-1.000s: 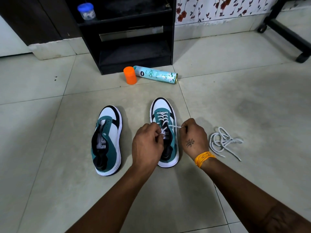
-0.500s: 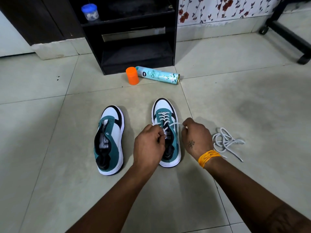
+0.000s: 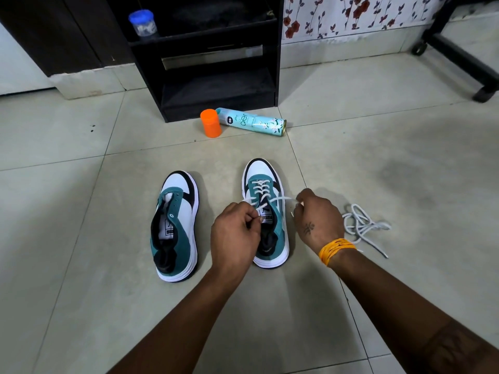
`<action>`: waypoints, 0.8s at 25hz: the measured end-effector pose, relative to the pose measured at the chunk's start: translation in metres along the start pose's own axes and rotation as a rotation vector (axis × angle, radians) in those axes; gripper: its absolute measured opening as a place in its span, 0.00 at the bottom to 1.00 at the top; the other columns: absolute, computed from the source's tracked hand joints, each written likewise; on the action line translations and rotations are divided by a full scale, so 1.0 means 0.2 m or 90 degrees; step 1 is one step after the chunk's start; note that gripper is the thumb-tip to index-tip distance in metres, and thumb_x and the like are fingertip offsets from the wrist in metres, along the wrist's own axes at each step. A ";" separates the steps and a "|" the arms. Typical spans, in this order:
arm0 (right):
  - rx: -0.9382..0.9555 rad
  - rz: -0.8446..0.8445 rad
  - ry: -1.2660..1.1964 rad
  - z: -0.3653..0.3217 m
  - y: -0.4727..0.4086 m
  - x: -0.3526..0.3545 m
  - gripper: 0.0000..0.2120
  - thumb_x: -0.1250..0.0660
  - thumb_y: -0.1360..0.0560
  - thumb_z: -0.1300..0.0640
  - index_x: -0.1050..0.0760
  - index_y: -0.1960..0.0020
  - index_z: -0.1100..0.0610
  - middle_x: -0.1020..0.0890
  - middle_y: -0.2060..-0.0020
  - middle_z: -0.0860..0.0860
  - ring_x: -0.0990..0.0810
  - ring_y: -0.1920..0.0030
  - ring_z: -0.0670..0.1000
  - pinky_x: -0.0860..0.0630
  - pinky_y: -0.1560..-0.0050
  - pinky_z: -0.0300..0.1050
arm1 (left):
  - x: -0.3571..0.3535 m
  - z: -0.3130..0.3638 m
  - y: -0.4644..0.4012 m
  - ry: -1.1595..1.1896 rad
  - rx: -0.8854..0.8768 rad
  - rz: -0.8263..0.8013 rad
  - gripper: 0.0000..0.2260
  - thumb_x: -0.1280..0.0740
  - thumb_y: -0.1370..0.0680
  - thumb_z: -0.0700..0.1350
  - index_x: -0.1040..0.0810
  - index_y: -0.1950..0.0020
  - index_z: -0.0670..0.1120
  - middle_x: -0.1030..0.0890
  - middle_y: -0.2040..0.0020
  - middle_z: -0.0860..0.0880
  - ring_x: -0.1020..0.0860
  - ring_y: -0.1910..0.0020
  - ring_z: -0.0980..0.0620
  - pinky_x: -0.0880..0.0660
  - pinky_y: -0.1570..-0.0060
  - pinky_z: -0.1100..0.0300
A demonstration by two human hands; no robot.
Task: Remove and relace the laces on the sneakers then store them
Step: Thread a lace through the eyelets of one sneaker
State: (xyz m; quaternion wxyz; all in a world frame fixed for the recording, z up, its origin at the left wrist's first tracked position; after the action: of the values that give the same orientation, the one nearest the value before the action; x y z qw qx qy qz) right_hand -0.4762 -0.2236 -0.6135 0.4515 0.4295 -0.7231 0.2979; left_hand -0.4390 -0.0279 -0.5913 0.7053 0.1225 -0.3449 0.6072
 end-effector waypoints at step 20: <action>0.108 0.057 -0.038 -0.13 0.01 0.01 0.07 0.40 0.19 0.51 0.26 0.46 0.51 0.16 0.57 0.54 0.19 0.57 0.63 0.29 0.64 0.49 | -0.03 -0.03 0.02 0.047 0.087 0.033 0.09 0.25 0.27 0.41 0.22 0.61 0.52 0.21 0.65 0.55 0.22 0.64 0.53 0.22 0.61 0.49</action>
State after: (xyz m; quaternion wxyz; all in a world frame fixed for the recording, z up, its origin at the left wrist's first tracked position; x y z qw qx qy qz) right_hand -0.4681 -0.2013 -0.6015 0.3781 0.4421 -0.7270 0.3648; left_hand -0.4401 -0.0277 -0.6011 0.6915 0.1389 -0.2790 0.6517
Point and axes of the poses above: each hand's wrist, its own y-axis away from the middle knuckle, its own x-axis out of the back of the hand, z = x × y, the point moved 5 cm from there along -y, towards the middle knuckle
